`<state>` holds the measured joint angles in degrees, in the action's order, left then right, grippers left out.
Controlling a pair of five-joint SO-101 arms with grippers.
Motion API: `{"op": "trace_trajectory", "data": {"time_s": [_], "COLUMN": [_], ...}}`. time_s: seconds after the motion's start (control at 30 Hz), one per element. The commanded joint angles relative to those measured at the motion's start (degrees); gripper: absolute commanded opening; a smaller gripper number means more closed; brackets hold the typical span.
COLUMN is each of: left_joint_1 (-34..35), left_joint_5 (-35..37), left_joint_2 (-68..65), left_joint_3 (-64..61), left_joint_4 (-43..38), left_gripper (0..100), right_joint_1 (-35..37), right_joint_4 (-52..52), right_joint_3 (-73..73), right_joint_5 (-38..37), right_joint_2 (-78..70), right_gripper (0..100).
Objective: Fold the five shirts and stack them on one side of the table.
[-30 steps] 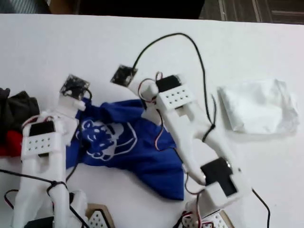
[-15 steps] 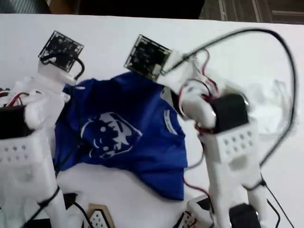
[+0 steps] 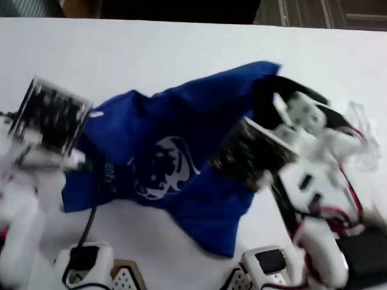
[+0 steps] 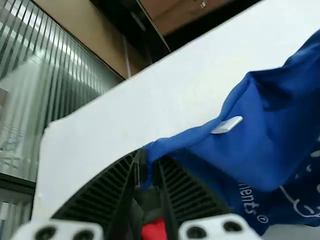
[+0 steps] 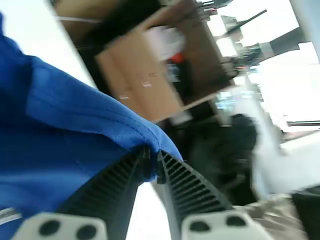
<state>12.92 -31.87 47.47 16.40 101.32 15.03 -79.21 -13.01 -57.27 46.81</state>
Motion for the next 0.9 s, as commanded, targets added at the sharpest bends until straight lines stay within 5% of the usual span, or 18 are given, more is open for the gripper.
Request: {"op": "trace_trajectory", "data": {"time_s": [0.0, 0.53, 0.87], "left_joint_1": [-0.44, -0.18, -0.18], "left_joint_5": [-0.26, 0.09, -0.09], "left_joint_2": [4.66, 16.44, 16.44], "left_joint_3": [1.89, 1.45, -6.02], "left_joint_4": [0.09, 0.62, -2.55], "left_gripper": [3, 2, 2], "right_joint_1": [-2.77, -2.59, -2.42], "right_joint_4": [2.59, 2.51, 2.86], "right_joint_3": [-2.11, -2.11, 0.26], "right_joint_5": [-2.37, -3.96, -2.29], "right_joint_2": [4.7, 20.26, 14.2], "right_gripper": [2.0, 2.0, 2.1]}}
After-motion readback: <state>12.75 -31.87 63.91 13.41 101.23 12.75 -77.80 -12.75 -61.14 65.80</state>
